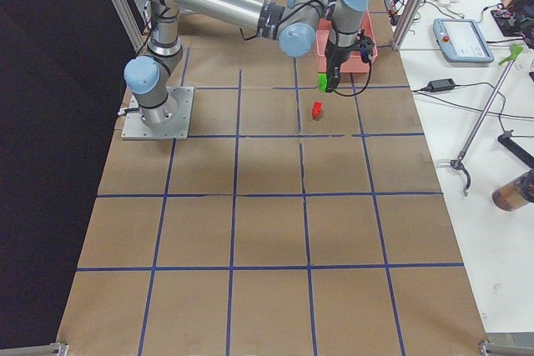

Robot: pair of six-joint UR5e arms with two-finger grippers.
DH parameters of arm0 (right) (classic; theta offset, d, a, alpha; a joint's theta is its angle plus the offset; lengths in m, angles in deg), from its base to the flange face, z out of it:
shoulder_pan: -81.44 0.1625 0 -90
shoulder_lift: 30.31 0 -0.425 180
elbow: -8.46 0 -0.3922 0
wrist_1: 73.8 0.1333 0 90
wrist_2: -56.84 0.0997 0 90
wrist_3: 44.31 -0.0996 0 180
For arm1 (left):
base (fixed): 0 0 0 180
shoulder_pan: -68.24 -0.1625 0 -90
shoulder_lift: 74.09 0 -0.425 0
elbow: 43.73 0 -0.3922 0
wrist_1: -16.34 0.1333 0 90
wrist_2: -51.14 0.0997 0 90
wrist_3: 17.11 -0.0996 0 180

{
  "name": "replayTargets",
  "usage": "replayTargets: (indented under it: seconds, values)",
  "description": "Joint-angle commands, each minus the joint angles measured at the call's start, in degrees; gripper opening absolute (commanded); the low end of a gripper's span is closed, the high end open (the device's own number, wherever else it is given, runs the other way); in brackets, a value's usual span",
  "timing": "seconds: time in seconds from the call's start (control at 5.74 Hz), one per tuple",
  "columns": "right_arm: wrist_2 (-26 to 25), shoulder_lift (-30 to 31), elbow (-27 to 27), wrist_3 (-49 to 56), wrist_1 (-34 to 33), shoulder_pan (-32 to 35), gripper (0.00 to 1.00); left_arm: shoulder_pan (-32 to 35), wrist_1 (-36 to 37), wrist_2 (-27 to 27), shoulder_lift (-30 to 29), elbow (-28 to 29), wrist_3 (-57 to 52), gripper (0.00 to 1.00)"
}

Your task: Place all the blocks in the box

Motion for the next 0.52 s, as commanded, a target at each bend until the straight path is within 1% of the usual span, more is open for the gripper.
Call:
replayTargets:
  seconds: [0.0, 0.17, 0.35]
  values:
    - [0.1, -2.4, -2.5, -6.7, -0.3, 5.0, 0.52, -6.7, -0.8, 4.7, 6.5, -8.6, -17.9, 0.99]
    - [0.1, -2.6, -2.5, -7.8, -0.5, 6.3, 0.52, -12.6, -1.0, 5.0, 12.1, -15.2, -28.8, 0.99]
    - [1.9, -3.9, -4.4, -8.2, -0.6, 8.1, 0.52, -20.8, -0.8, 5.1, 15.2, -20.7, -37.3, 0.99]
